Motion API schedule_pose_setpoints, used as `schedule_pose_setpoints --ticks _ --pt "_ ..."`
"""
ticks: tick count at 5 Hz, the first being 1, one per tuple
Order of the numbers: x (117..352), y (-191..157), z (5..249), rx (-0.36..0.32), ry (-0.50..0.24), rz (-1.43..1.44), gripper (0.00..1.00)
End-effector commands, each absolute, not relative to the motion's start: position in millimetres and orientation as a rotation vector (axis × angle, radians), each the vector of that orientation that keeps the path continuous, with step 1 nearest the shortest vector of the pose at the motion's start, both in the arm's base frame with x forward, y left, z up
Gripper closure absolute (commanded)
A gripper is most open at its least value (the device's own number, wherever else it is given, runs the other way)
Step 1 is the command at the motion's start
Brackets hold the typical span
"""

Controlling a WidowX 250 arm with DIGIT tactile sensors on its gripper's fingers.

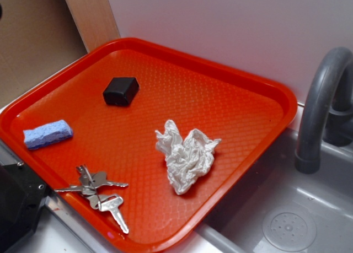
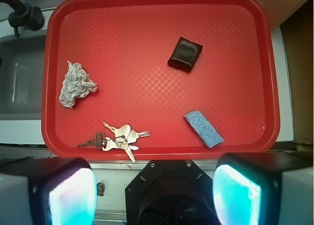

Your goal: Grab the silver keys.

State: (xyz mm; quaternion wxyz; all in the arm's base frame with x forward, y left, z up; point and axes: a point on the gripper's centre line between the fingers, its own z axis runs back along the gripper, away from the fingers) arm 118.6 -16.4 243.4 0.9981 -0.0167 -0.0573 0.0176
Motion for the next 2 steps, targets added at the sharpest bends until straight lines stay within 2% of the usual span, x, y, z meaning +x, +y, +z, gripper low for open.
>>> schedule_pose_setpoints --ticks 1,2 --pt "118.6 -16.4 243.4 -0.033 -0.115 0.035 0.00" --pt "127.6 -28.6 217.2 0.002 -0.154 -0.133 0.00"
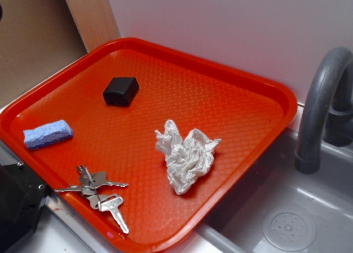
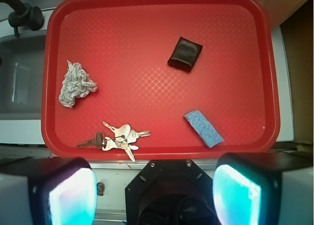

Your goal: Grab the silver keys.

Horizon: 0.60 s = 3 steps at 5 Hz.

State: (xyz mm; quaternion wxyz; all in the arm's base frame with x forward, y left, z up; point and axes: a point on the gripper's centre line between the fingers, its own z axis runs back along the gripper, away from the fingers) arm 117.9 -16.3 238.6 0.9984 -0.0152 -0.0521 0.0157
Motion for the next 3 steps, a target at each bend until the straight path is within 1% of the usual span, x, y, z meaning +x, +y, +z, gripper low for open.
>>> schedule_pose_setpoints --ticks 1,2,3 --pt "125.9 -33.5 193.6 0.017 -0.137 -0.214 0.00" --pt "125.0 -36.2 171.1 -0.047 -0.112 -0.410 0.00" --pt "133.9 -35.3 155.5 -0.076 -0.138 -0.660 0.00"
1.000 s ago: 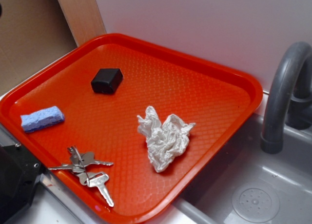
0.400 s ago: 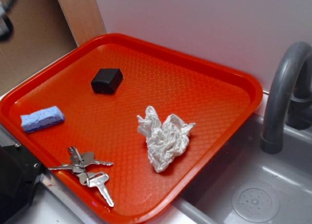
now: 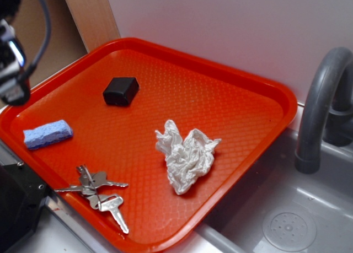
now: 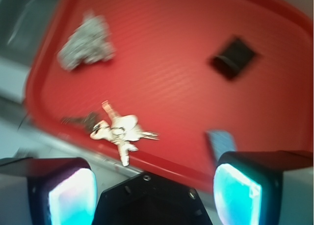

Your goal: Grab the silver keys.

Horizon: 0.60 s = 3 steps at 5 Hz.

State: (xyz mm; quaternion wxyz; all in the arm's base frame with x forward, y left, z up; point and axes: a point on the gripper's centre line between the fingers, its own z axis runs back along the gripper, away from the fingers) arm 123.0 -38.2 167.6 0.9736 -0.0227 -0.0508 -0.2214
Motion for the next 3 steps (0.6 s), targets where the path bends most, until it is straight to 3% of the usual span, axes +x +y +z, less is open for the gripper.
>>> schedule_pose_setpoints --ticks 1,2,3 --pt "143.5 -29.6 150.4 -0.035 -0.261 -0.914 0.00" --pt "145.6 -43.2 134.3 -0.117 -0.255 -1.155 0.00" --pt "134.5 -53.0 110.5 -0.148 -0.203 -1.404 0.00"
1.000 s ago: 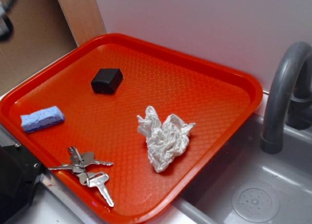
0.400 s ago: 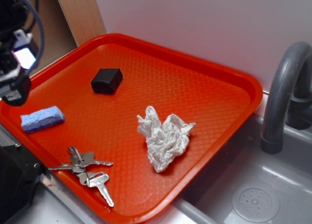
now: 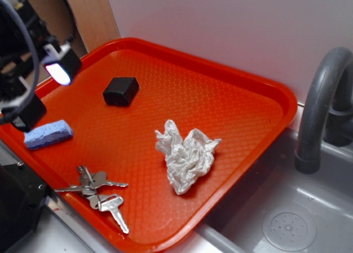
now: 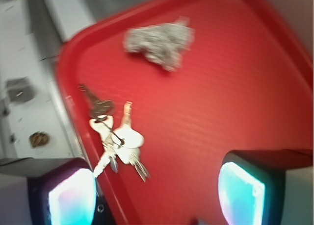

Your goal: Grab the silver keys.

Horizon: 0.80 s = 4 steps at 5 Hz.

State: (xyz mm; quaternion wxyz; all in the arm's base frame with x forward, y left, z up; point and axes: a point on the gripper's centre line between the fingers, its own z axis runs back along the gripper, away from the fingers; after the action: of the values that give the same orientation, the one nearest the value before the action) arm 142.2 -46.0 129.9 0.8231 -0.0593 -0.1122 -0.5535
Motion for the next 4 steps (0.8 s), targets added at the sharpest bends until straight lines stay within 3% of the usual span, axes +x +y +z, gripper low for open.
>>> schedule_pose_setpoints --ticks 1,2,3,4 --pt "126.9 -61.1 94.1 -0.205 -0.148 -1.583 0.00" --pt "114.0 -64.3 76.2 -0.225 -0.122 -1.640 0.00" --pt "134.6 -57.2 55.3 -0.214 -0.125 -1.688 0.00" --pt "134.3 -57.5 42.2 -0.200 -0.223 -1.503 0.00"
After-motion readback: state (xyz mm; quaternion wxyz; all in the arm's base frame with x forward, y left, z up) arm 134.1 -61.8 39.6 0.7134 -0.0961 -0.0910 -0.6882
